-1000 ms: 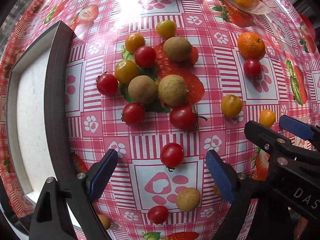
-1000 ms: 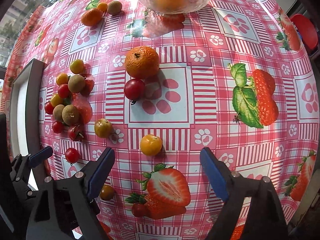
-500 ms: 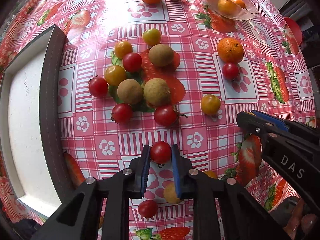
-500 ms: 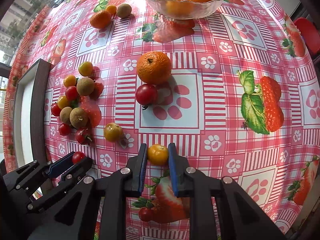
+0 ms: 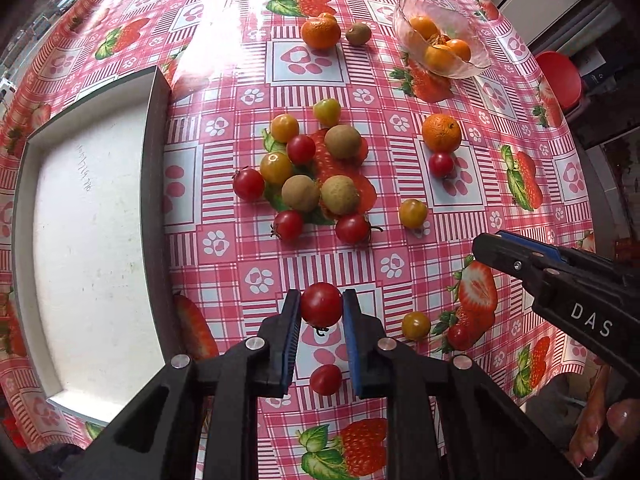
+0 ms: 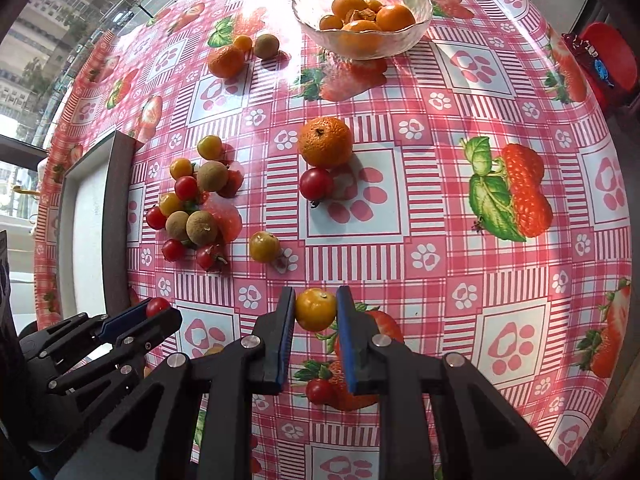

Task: Organize fruits
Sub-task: 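Carry both tomatoes into the white tray and open the left tool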

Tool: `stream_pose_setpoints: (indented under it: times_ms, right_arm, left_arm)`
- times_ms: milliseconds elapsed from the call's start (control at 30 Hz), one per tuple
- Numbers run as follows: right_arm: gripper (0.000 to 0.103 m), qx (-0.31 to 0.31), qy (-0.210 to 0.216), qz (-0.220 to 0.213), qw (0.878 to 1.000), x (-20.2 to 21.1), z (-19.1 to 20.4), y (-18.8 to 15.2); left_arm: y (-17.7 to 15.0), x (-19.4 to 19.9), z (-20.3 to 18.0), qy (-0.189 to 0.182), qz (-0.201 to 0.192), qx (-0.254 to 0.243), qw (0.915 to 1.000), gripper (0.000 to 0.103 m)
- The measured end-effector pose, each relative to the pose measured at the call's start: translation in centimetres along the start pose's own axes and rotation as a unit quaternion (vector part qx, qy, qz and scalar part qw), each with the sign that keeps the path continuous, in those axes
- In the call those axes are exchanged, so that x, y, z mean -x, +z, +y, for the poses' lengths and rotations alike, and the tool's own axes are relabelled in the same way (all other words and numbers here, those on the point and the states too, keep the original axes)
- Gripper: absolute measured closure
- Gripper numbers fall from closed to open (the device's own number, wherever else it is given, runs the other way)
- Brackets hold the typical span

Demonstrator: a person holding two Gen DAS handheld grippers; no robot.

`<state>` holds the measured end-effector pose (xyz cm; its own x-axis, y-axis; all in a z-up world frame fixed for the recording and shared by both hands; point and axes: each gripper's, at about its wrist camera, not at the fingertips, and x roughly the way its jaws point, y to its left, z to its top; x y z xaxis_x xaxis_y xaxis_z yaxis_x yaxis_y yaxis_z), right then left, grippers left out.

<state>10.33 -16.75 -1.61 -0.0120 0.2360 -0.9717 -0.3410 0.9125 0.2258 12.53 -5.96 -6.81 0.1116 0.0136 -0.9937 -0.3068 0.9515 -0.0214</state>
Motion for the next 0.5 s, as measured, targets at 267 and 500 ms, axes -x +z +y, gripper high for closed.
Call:
stream_pose_setpoints:
  times_ms: [267,500]
  right_arm:
    - [0.081,0.043,0.019,-0.010,0.999,2.0,5.6,-0.2]
    - [0.081,0.104,0.052,0.007,0.993,0.6,13.9,-0.8]
  left_arm:
    - [-2.9,3.5,8.3,0.014,-0.025,0.034,0.9990,0.081]
    - [-6.2,5.0,16.7,0.057,-0.038,0.086,0.9939,0.081]
